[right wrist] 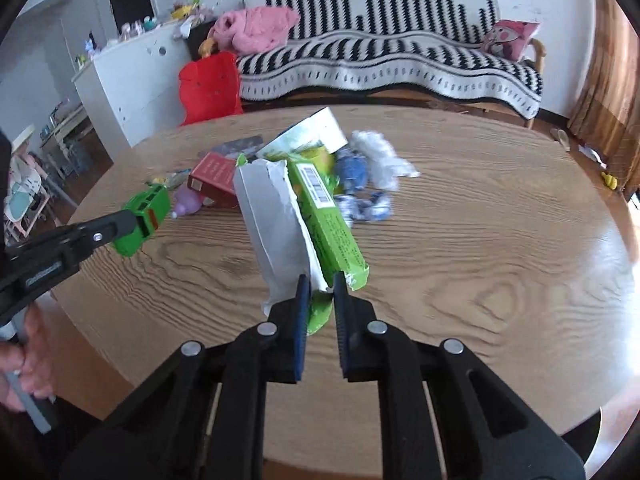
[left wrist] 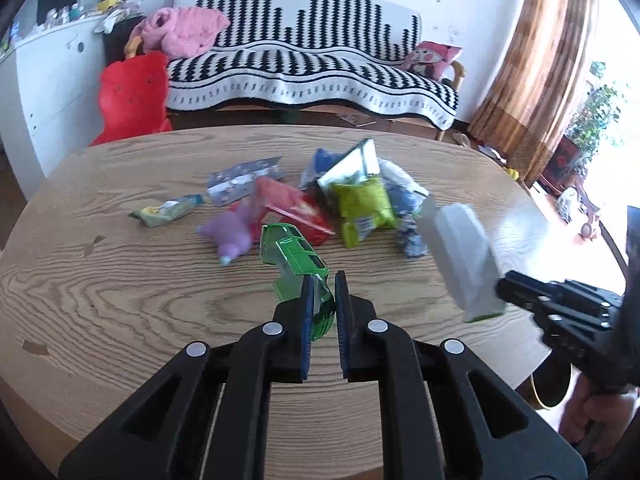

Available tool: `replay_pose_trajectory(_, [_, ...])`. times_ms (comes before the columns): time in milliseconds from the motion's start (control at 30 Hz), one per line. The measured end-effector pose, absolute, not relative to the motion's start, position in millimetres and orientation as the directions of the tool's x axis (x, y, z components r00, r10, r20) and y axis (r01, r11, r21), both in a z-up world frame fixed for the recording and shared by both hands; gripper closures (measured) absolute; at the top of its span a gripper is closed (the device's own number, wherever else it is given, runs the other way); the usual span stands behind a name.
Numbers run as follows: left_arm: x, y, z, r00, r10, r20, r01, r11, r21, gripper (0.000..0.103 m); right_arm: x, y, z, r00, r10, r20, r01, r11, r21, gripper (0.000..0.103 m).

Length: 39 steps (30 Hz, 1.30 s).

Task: Collect trash
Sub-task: 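Carry the green wrapper and packet over the black trash bin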

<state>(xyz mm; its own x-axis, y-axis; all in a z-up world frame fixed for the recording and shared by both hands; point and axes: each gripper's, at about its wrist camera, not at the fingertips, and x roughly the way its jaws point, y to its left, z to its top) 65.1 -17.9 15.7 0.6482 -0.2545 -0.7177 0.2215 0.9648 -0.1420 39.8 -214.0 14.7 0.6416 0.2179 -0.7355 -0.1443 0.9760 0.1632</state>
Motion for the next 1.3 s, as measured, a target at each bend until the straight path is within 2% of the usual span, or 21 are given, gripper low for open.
replay_pose_trajectory(133, [62, -43, 19, 0.642, -0.277, -0.715, 0.249, 0.957, -0.147, 0.093, 15, -256, 33, 0.679, 0.208, -0.704, -0.085, 0.975, 0.206, 0.09])
replay_pose_trajectory(333, [51, -112, 20, 0.605, -0.347, -0.717, 0.355, 0.923, -0.148, 0.093, -21, -329, 35, 0.692, 0.109, -0.713, 0.06, 0.976, 0.208, 0.09])
replay_pose_trajectory(733, [-17, -300, 12, 0.458, -0.528, -0.715, 0.64, 0.754, -0.147, 0.093, -139, -504, 13, 0.669, -0.123, -0.733, 0.401, 0.89, 0.217, 0.09])
replay_pose_trajectory(900, [-50, -370, -6, 0.374, -0.58, -0.724, 0.731, 0.665, -0.155, 0.093, -184, -568, -15, 0.6, -0.184, -0.779, 0.533, 0.818, 0.216, 0.09])
replay_pose_trajectory(1067, [-72, -418, -24, 0.301, -0.604, -0.738, 0.785, 0.597, -0.168, 0.093, -213, -614, -56, 0.502, -0.178, -0.846, 0.627, 0.749, 0.214, 0.09])
replay_pose_trajectory(1300, [-94, -463, -49, 0.225, -0.61, -0.76, 0.831, 0.528, -0.177, 0.093, -225, -648, -120, 0.369, -0.064, -0.927, 0.714, 0.658, 0.239, 0.09])
